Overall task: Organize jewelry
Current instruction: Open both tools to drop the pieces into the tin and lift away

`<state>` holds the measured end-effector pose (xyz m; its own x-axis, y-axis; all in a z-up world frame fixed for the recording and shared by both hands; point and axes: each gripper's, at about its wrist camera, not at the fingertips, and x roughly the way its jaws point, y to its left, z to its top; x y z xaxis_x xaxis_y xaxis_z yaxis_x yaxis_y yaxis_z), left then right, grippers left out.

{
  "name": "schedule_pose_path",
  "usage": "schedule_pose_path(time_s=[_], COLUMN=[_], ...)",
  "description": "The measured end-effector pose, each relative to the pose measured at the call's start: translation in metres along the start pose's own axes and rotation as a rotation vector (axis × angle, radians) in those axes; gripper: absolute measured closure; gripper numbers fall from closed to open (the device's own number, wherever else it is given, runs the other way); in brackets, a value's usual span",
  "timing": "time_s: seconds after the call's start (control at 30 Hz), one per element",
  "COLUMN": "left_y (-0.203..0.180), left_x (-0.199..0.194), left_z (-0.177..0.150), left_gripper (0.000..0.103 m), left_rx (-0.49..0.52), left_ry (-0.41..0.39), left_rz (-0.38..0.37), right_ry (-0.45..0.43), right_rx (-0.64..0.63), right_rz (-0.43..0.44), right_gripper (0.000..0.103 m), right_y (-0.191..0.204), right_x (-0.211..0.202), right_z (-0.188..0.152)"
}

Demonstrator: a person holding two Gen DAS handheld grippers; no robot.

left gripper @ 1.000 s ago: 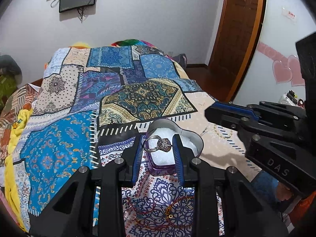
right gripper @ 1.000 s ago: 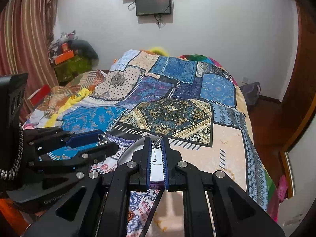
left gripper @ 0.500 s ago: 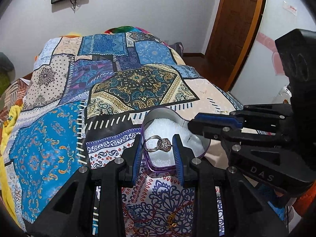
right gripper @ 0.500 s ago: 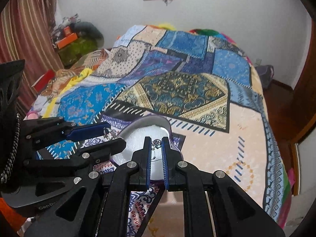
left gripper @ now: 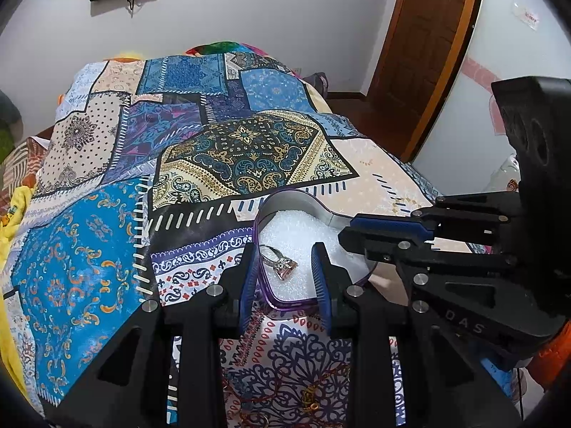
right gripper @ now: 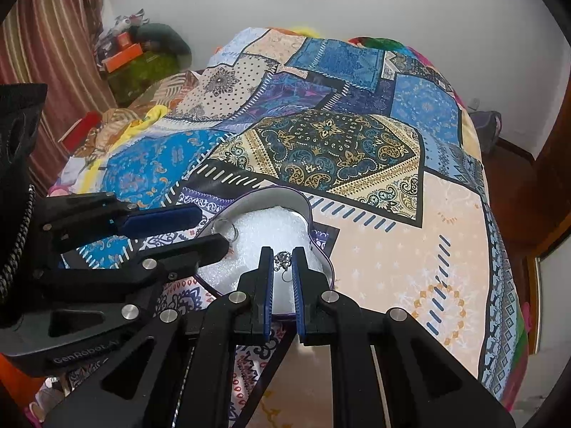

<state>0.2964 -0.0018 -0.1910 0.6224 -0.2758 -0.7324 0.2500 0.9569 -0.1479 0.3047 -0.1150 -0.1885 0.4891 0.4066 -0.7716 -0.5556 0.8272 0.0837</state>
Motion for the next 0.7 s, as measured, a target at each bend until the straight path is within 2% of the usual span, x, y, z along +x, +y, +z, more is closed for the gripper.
schedule_pose_path(time_s=[0.4, 0.5, 0.57, 0.6, 0.7], left_y=[0.008, 0.01, 0.01, 0.01, 0.011], left_x=[-0.035, -0.048, -0.055, -0.06, -0.069], left_z=[-0.001, -0.002, -0.003, -0.004, -0.007], left_gripper=[0.072, 0.065, 0.064, 0.064, 0.062], left_rx=[-0.026, -0.029, -0.029, -0.03, -0.034], left_ry=[-0.053, -0.072, -0.081, -0.084, -0.091], left_rz=[0.058, 0.077, 0.087, 0.094, 0.109], right_ry=[-0.028, -0.043, -0.057, -0.066, -0.091], right_rx=[-0.013, -0.012, -0.011, -0.01, -0.01], right_rz=[-0.044, -0.056, -0.065, -0.068, -0.074], right_gripper=[0.088, 0.082, 0.069, 0.066, 0.063], right_y=[0.005, 0.008, 0.01, 0.01, 0.014], right_x=[-0.016, -0.023, -0.028, -0.032, -0.043], right_z=[0.001, 0.002, 0.002, 0.002, 0.0])
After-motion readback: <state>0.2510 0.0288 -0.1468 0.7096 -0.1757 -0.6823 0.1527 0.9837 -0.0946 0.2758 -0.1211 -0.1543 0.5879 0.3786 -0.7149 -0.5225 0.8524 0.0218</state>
